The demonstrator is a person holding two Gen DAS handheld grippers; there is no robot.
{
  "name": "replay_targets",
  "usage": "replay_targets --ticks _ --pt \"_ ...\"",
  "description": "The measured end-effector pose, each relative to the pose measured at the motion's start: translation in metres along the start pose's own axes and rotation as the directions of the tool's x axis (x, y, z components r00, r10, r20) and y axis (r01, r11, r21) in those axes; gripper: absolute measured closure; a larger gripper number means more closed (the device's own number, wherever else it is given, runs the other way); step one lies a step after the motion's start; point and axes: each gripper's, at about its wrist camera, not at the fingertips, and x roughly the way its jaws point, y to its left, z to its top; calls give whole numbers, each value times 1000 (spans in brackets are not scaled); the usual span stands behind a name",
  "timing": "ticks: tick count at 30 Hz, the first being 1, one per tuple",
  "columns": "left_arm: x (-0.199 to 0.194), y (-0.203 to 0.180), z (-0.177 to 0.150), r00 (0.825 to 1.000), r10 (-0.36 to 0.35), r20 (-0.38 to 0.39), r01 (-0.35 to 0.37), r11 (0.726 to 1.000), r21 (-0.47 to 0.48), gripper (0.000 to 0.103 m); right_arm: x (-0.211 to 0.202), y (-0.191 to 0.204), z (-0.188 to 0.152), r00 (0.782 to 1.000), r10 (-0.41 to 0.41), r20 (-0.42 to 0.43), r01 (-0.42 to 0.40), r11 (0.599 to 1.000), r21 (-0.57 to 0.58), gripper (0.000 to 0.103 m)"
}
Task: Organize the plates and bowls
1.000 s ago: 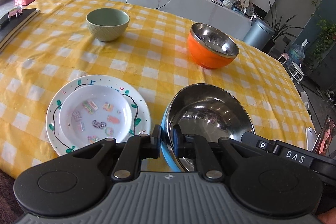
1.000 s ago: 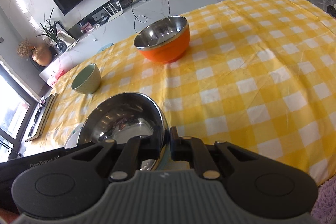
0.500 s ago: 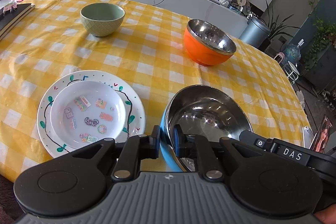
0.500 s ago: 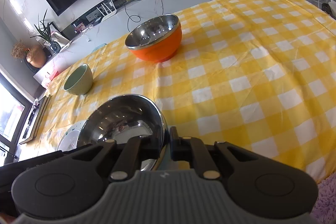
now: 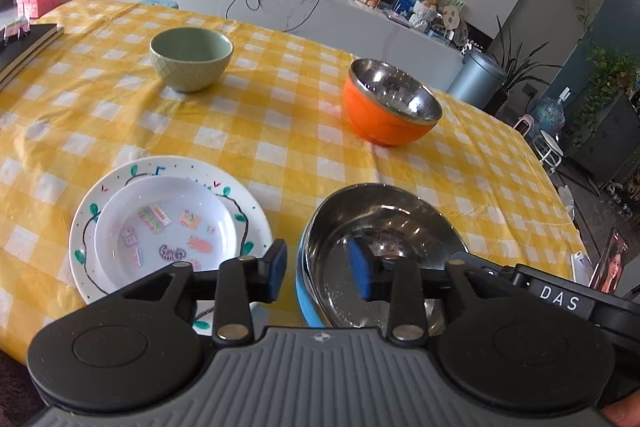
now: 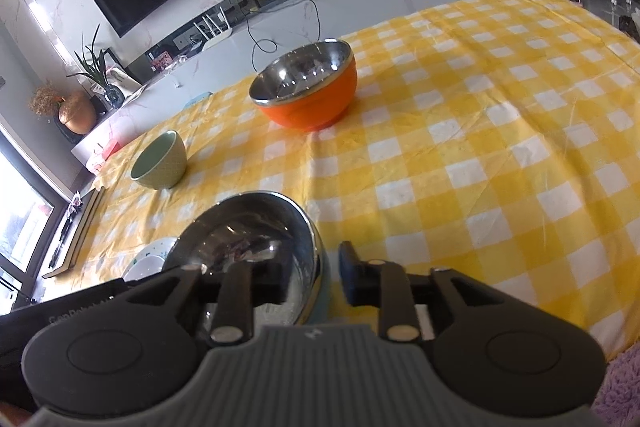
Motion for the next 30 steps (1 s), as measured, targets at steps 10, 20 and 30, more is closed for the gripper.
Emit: replay_targets --ticks 10,20,30 --pt "-3 -1 12 997 11 77 -12 1000 17 52 -2 5 5 998 -19 63 21 999 -26 69" --pt "6 -11 42 997 4 71 -9 997 74 52 7 22 30 997 -34 64 42 993 -112 69" --pt "31 -27 77 999 -13 46 8 994 113 52 40 23 70 996 -84 33 87 987 -131 69"
